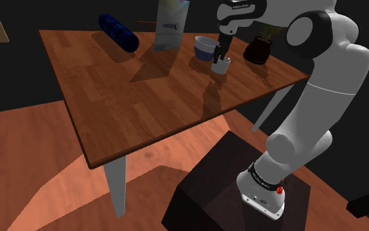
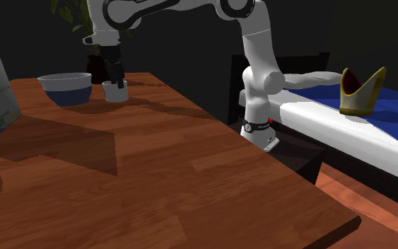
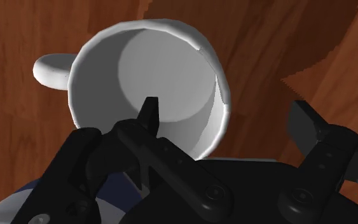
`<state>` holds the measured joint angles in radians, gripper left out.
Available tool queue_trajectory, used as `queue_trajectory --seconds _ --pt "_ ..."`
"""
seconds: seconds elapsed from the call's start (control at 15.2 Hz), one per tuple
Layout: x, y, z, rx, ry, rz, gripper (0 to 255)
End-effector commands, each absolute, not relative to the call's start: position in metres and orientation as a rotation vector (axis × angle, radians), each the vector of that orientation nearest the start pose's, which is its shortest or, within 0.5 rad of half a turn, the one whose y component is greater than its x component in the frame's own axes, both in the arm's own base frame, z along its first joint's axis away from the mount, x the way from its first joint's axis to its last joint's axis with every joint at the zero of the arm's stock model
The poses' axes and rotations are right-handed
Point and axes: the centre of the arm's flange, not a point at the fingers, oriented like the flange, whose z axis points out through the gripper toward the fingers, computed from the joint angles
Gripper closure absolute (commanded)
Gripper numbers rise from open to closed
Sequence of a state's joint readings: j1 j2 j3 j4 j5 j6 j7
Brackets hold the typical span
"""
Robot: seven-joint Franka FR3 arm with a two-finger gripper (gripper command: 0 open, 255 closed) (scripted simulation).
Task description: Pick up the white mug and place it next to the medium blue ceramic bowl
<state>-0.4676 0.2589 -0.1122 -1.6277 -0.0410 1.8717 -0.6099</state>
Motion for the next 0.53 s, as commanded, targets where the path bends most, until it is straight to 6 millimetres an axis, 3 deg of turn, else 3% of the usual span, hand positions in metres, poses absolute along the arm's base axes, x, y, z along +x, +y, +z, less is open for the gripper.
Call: queue_trajectory --seconds 0.0,0.26,0.46 --pt "0.535 -0.347 0.469 -3.188 -0.073 0.078 0" --pt "0.537 -0.344 0.519 -3.188 -0.073 0.078 0" --pt "0.537 -0.344 0.519 -3.188 -0.073 0.078 0"
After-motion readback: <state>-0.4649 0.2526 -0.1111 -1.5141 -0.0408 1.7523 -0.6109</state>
